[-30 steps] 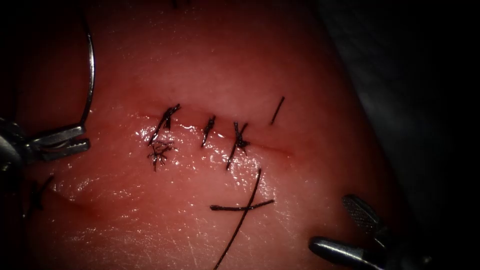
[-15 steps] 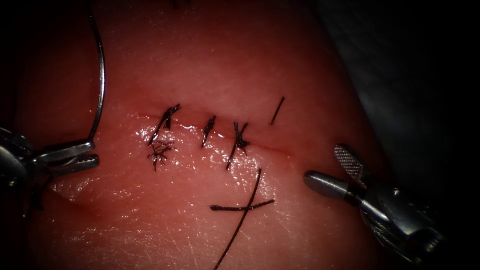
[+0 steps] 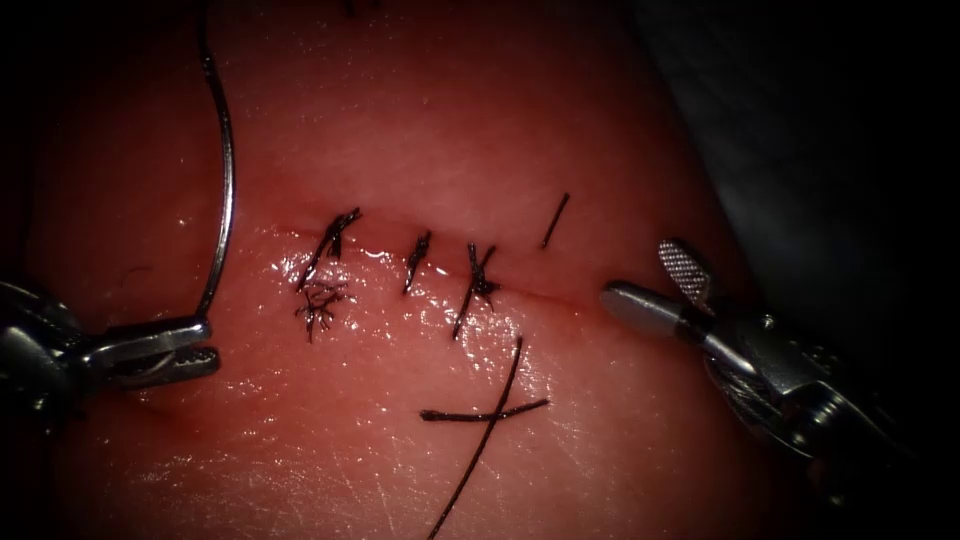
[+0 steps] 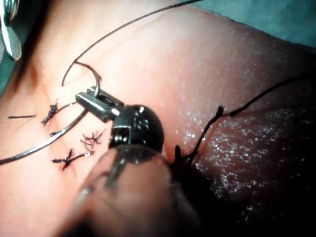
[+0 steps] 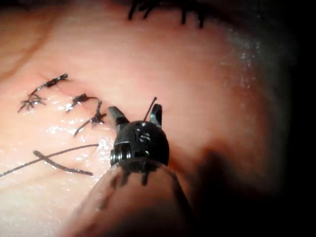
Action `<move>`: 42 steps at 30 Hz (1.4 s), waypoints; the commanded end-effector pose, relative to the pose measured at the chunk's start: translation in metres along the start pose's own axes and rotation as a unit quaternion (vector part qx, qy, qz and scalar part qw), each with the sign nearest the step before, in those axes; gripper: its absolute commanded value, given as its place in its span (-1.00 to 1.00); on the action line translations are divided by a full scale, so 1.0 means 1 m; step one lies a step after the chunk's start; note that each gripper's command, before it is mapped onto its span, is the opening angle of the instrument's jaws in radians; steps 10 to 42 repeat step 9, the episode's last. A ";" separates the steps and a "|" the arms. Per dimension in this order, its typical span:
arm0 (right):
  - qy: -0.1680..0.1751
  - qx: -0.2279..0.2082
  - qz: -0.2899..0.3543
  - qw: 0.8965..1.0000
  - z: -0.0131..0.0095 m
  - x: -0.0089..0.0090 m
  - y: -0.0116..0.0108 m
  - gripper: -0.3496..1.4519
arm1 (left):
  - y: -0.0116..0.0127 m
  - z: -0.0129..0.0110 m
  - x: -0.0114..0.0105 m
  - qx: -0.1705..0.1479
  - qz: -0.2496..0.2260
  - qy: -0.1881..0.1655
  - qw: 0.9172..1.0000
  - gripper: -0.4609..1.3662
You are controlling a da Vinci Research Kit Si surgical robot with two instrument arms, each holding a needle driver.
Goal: Wound Closure
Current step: Pull the string through the cut with the right gripper
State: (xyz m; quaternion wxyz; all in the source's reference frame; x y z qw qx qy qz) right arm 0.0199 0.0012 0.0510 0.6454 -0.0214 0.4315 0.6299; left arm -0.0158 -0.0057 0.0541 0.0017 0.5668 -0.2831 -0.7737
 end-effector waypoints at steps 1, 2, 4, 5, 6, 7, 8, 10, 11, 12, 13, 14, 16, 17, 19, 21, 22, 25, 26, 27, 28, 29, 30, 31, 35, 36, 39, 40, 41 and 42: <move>-0.002 -0.001 0.001 1.000 0.0001 -0.0002 0.0001 0.27 | 0.0000 0.0000 0.0001 -0.005 0.000 0.000 1.000 -0.88; -0.002 -0.001 0.000 1.000 0.0003 -0.0004 0.0003 0.26 | 0.0001 0.0000 0.0003 -0.006 0.001 0.001 1.000 -0.88; -0.002 -0.001 -0.001 1.000 0.0004 -0.0005 0.0004 0.27 | 0.0002 0.0001 0.0004 -0.006 0.001 0.002 1.000 -0.88; -0.001 -0.001 -0.002 1.000 0.0005 -0.0006 0.0005 0.26 | 0.0002 0.0001 0.0005 -0.006 0.001 0.003 1.000 -0.88; -0.002 0.000 -0.002 1.000 0.0005 -0.0006 0.0005 0.27 | 0.0002 0.0001 0.0005 -0.006 0.001 0.003 1.000 -0.88; -0.002 0.000 -0.002 1.000 0.0005 -0.0006 0.0005 0.26 | 0.0003 0.0002 0.0005 -0.006 0.001 0.004 1.000 -0.88; -0.002 0.000 -0.002 1.000 0.0005 -0.0006 0.0005 0.26 | 0.0003 0.0002 0.0005 -0.006 0.001 0.004 1.000 -0.88; -0.002 0.000 -0.001 1.000 0.0005 -0.0005 0.0004 0.26 | 0.0003 0.0002 0.0005 -0.006 0.001 0.004 1.000 -0.88; -0.002 0.000 -0.001 1.000 0.0005 -0.0005 0.0004 0.26 | 0.0003 0.0002 0.0005 -0.006 0.001 0.004 1.000 -0.88; -0.002 0.000 -0.001 1.000 0.0005 -0.0005 0.0004 0.26 | 0.0003 0.0002 0.0005 -0.006 0.001 0.004 1.000 -0.88; -0.002 0.000 -0.001 1.000 0.0005 -0.0005 0.0004 0.26 | 0.0003 0.0002 0.0005 -0.006 0.001 0.004 1.000 -0.88; -0.002 0.000 -0.001 1.000 0.0005 -0.0005 0.0004 0.26 | 0.0003 0.0002 0.0005 -0.006 0.001 0.004 1.000 -0.88; -0.002 0.000 -0.001 1.000 0.0005 -0.0005 0.0004 0.26 | 0.0003 0.0002 0.0005 -0.006 0.001 0.004 1.000 -0.88; -0.002 0.000 -0.001 1.000 0.0005 -0.0005 0.0004 0.26 | 0.0003 0.0002 0.0005 -0.006 0.001 0.004 1.000 -0.88; -0.002 0.000 -0.001 1.000 0.0005 -0.0005 0.0004 0.26 | 0.0003 0.0002 0.0005 -0.006 0.001 0.004 1.000 -0.88; -0.002 0.000 -0.001 1.000 0.0005 -0.0005 0.0004 0.26 | 0.0003 0.0002 0.0005 -0.006 0.001 0.004 1.000 -0.88; -0.002 0.000 -0.001 1.000 0.0005 -0.0005 0.0004 0.26 | 0.0003 0.0002 0.0005 -0.006 0.001 0.004 1.000 -0.88; -0.002 0.000 -0.001 1.000 0.0005 -0.0005 0.0004 0.26 | 0.0003 0.0002 0.0005 -0.006 0.001 0.004 1.000 -0.88; -0.002 0.000 -0.001 1.000 0.0005 -0.0005 0.0004 0.26 | 0.0003 0.0002 0.0005 -0.006 0.001 0.004 1.000 -0.88; -0.002 0.000 -0.001 1.000 0.0005 -0.0005 0.0004 0.26 | 0.0003 0.0002 0.0005 -0.006 0.001 0.004 1.000 -0.88; -0.002 0.000 -0.001 1.000 0.0005 -0.0005 0.0004 0.26 | 0.0003 0.0002 0.0005 -0.006 0.001 0.004 1.000 -0.88; -0.002 0.000 -0.001 1.000 0.0005 -0.0005 0.0004 0.26 | 0.0003 0.0002 0.0005 -0.006 0.001 0.004 1.000 -0.88; -0.002 0.000 -0.001 1.000 0.0005 -0.0005 0.0004 0.26 | 0.0003 0.0002 0.0005 -0.006 0.001 0.004 1.000 -0.88; -0.002 0.000 -0.001 1.000 0.0005 -0.0005 0.0004 0.26 | 0.0003 0.0002 0.0005 -0.006 0.001 0.004 1.000 -0.88; -0.002 0.000 -0.001 1.000 0.0005 -0.0005 0.0004 0.26 | 0.0003 0.0002 0.0005 -0.006 0.001 0.004 1.000 -0.88; -0.002 0.000 -0.001 1.000 0.0005 -0.0005 0.0004 0.26 | 0.0003 0.0002 0.0005 -0.006 0.001 0.004 1.000 -0.88; -0.002 0.000 -0.001 1.000 0.0005 -0.0005 0.0004 0.26 | 0.0003 0.0002 0.0005 -0.006 0.001 0.004 1.000 -0.88; -0.002 0.000 -0.001 1.000 0.0005 -0.0005 0.0004 0.26 | 0.0003 0.0002 0.0005 -0.006 0.001 0.004 1.000 -0.88; -0.002 0.000 -0.001 1.000 0.0005 -0.0005 0.0004 0.26 | 0.0003 0.0002 0.0005 -0.006 0.001 0.004 1.000 -0.88; -0.002 0.000 -0.001 1.000 0.0005 -0.0005 0.0004 0.26 | 0.0003 0.0002 0.0005 -0.006 0.001 0.004 1.000 -0.88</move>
